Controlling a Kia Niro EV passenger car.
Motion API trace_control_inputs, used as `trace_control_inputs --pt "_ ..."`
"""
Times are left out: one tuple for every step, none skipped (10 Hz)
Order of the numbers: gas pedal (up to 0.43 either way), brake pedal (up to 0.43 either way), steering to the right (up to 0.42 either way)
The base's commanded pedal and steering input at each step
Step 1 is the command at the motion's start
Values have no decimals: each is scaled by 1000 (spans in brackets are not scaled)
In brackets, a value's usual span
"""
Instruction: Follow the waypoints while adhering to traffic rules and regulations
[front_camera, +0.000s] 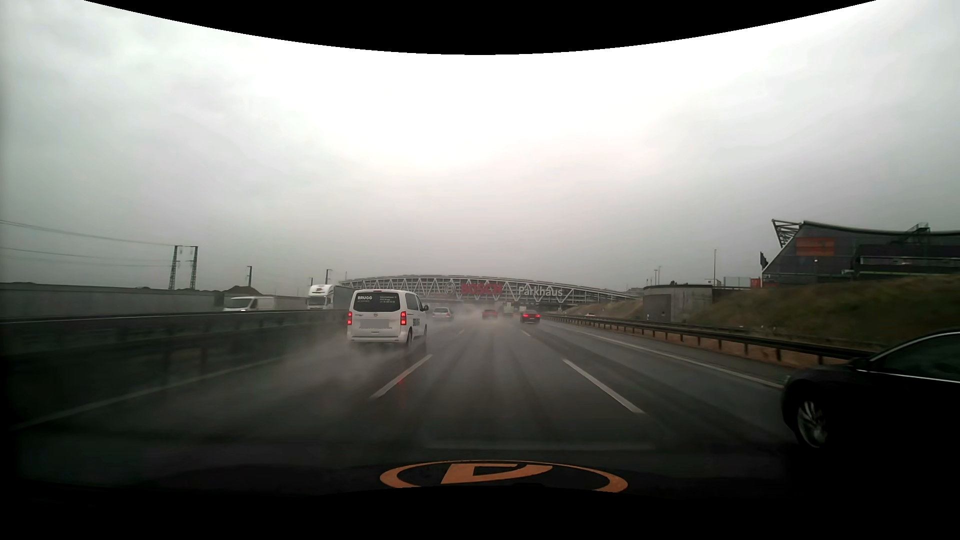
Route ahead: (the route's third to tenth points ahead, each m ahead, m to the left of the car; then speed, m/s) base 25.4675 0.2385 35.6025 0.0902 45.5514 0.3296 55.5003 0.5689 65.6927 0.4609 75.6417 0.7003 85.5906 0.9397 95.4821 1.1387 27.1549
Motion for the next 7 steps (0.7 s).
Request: trace_control_inputs --pt "157 0 0" --pt "157 0 0" --pt "157 0 0" --pt "157 0 0" --pt "157 0 0" --pt "157 0 0" --pt "157 0 0"
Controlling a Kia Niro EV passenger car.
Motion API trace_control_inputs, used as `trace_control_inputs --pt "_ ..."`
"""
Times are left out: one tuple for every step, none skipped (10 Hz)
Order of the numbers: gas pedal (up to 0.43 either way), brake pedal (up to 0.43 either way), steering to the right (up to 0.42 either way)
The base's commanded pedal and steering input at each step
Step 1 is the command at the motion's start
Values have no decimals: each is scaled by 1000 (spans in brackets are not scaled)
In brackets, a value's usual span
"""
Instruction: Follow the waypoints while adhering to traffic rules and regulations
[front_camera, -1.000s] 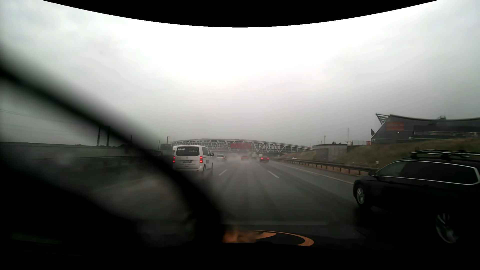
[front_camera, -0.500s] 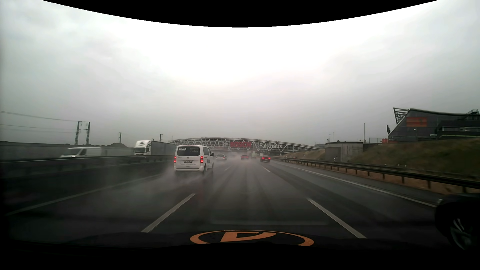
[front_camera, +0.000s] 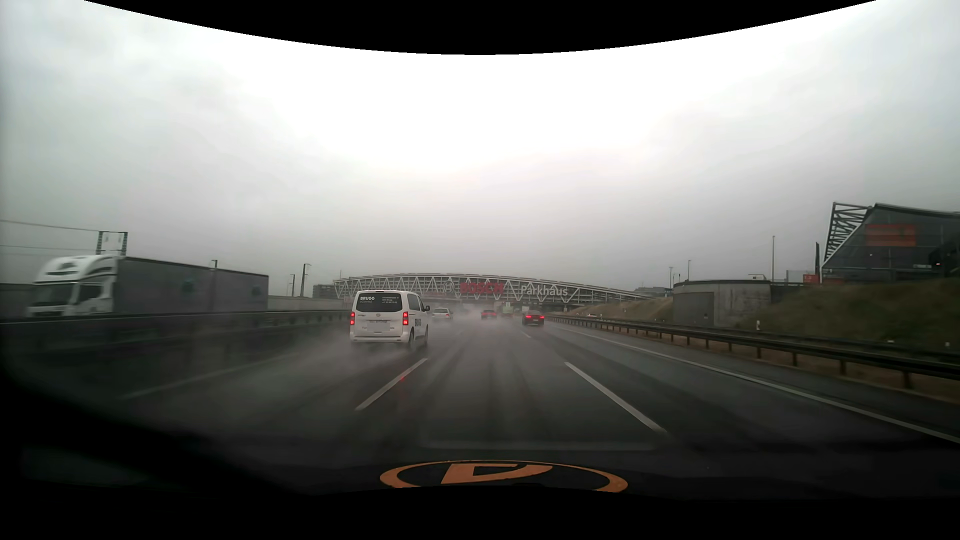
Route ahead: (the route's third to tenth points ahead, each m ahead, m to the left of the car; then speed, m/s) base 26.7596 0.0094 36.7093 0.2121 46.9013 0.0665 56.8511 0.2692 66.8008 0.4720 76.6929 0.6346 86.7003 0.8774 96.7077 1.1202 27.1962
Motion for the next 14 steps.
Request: trace_control_inputs --pt "157 0 0" --pt "157 0 0" --pt "157 0 0" --pt "157 0 -1" --pt "157 0 -1" --pt "157 0 -1" --pt "157 0 -1" --pt "157 0 -2" --pt "157 0 -1" --pt "157 0 -2" --pt "150 0 -3" --pt "150 0 -3" --pt "138 0 -3" --pt "138 0 -3"
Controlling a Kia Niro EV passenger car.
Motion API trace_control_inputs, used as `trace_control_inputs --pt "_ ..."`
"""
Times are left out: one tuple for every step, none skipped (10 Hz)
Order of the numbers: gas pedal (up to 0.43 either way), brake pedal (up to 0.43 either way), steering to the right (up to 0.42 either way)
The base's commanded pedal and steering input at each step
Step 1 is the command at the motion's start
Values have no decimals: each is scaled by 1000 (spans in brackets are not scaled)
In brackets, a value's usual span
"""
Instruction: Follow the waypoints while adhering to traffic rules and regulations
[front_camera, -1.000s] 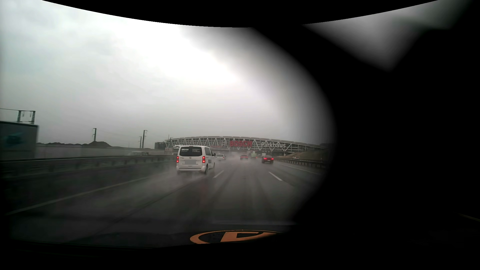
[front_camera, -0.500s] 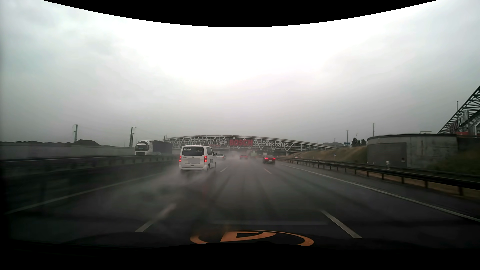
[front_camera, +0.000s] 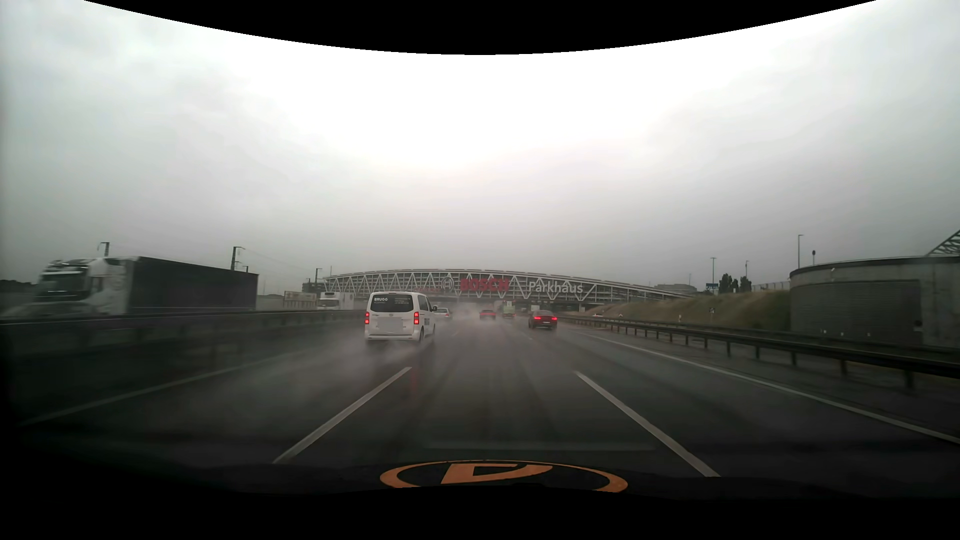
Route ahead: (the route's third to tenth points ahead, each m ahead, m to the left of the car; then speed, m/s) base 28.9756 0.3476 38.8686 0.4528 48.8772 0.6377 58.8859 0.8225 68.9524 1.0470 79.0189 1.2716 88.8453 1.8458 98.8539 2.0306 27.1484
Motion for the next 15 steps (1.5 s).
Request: trace_control_inputs --pt "138 0 -3" --pt "138 0 -3" --pt "138 0 -2" --pt "138 0 -2" --pt "150 0 -1" --pt "150 0 0" --pt "150 0 0" --pt "157 0 0" --pt "157 0 0" --pt "157 0 0" --pt "157 0 -2" --pt "157 0 -2" --pt "157 0 -3" --pt "157 0 -3" --pt "157 0 -3"
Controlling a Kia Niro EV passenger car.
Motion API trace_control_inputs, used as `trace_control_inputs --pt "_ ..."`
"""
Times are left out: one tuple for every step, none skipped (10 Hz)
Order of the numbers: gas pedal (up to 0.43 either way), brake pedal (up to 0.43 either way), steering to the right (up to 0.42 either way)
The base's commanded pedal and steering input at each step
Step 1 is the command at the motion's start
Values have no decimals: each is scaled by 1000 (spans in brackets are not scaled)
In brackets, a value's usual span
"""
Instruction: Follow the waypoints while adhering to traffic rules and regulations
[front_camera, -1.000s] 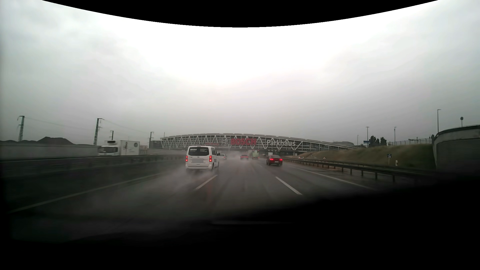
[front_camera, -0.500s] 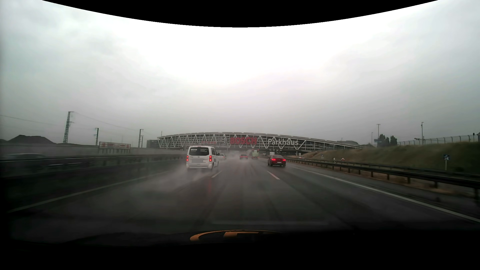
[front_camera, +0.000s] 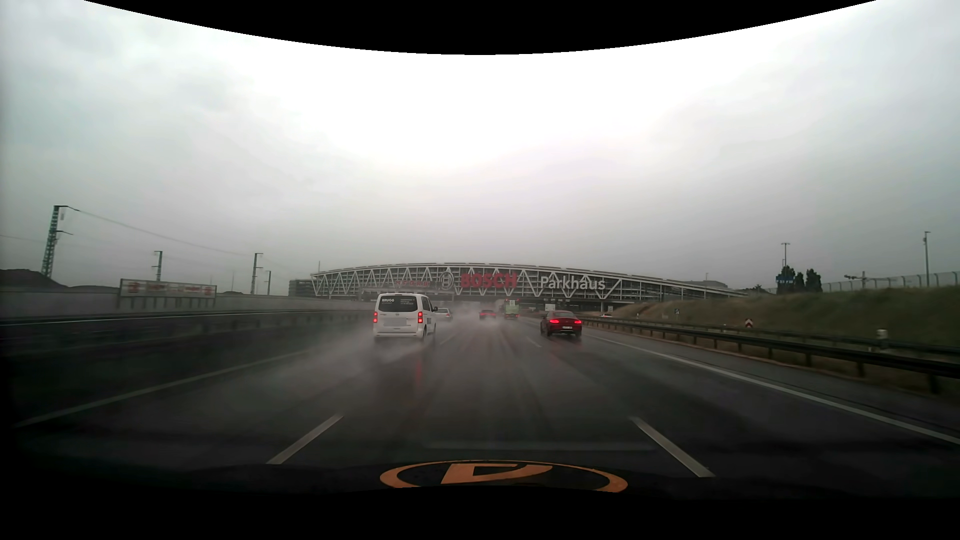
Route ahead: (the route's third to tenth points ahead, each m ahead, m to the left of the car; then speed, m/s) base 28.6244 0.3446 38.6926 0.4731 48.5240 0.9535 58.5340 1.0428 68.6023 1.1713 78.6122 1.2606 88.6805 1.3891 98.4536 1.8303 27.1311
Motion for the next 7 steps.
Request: trace_control_inputs --pt "157 0 -3" --pt "157 0 -3" --pt "169 0 -3" --pt "177 0 -3" --pt "177 0 -3" --pt "177 0 -3" --pt "177 0 -2"
